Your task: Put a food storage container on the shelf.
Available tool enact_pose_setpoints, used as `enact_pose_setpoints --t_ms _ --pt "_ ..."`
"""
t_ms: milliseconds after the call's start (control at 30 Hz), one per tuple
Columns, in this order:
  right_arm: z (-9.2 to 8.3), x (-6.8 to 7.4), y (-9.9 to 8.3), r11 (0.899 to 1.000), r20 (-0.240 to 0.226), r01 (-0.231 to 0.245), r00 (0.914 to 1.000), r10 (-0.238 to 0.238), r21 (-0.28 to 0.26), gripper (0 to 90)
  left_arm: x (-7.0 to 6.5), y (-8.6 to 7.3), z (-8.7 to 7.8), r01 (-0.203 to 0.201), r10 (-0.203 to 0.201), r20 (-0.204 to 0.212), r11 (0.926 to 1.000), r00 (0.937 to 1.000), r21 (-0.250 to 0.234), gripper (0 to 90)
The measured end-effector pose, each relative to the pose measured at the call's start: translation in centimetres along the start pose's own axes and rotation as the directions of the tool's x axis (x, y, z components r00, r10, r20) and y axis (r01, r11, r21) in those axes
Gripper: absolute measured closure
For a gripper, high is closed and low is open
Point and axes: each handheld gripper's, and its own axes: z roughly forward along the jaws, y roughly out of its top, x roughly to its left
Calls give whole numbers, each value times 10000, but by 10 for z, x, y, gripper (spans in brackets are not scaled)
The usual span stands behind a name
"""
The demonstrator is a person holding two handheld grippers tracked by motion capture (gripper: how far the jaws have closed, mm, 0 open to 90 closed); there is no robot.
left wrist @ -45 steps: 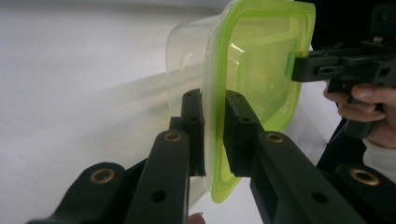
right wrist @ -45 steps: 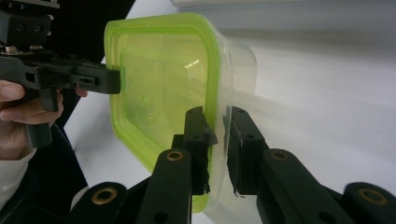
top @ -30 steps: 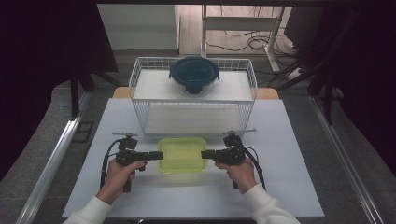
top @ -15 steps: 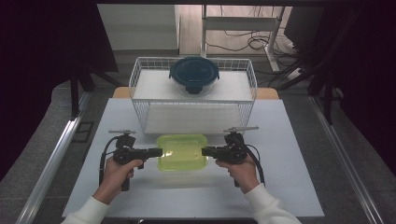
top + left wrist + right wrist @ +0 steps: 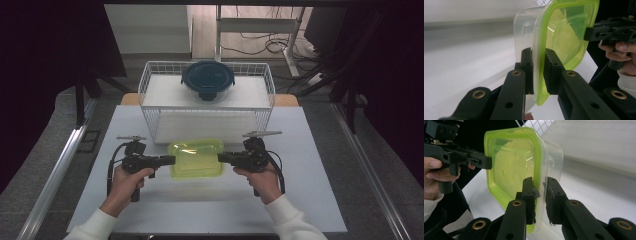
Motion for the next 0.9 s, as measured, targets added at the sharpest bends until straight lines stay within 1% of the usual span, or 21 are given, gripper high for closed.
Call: enact_pose_setpoints --t_ms 133,267,467,833,900 --pt "-5 2 6 9999 37 99 9999 -99 -25 774 -2 4 0 72 -71 127 10000 9999 -33 798" --pt "-11 5 13 9996 52 259 9997 -258 -126 774 -7 11 -3 7 -4 220 9999 9998 -148 798" --pt "-18 9 23 9987 81 432 9990 -430 -263 774 -14 21 -8 -128 134 252 9996 9996 -255 798" --pt "-27 14 37 9964 207 666 9976 -656 -518 774 -25 39 -17 -452 459 137 9980 9989 -436 797" --pt "-28 15 40 9964 209 652 9977 -641 -542 774 -26 42 -19 -488 494 129 9977 9987 -472 797"
